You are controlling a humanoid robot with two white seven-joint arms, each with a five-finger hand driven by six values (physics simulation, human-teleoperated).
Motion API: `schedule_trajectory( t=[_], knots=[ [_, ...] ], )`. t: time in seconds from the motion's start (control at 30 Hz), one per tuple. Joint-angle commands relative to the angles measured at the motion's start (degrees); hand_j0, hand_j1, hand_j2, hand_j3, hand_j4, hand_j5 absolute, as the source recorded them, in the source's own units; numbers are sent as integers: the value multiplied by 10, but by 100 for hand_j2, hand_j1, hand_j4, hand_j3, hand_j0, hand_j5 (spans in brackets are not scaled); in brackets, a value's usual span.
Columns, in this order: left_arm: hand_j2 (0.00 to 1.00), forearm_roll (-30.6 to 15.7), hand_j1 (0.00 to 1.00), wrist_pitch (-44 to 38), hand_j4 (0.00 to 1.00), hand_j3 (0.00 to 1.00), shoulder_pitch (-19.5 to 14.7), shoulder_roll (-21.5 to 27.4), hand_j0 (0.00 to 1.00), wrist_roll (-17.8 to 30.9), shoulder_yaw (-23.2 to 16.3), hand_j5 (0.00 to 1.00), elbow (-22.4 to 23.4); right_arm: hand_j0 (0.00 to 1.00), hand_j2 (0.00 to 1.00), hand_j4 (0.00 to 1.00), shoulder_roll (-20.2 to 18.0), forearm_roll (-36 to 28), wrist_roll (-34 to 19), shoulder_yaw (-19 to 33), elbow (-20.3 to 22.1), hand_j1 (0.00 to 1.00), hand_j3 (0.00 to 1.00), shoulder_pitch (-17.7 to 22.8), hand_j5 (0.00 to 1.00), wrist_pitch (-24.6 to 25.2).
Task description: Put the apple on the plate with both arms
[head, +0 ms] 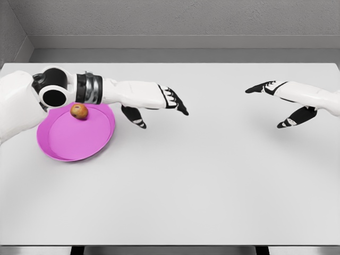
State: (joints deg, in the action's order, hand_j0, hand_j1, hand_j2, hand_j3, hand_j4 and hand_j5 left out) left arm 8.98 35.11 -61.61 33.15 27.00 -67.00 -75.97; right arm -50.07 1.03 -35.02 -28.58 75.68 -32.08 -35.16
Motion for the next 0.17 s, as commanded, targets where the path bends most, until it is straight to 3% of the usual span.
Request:
schedule_trajectory(
  t=[0.0, 0.13],
  knots=[
    [100, -3, 100, -1, 100, 100, 1, -5, 100, 0, 0, 100, -5, 100, 100, 100, 2, -4, 0, 1, 0, 100, 100, 0, 100, 2],
    [100, -1, 100, -1, 100, 100, 2, -3, 100, 0, -1, 100, -3, 100, 100, 100, 6, -4, 0, 1, 0, 100, 100, 2, 100, 2]
  ],
)
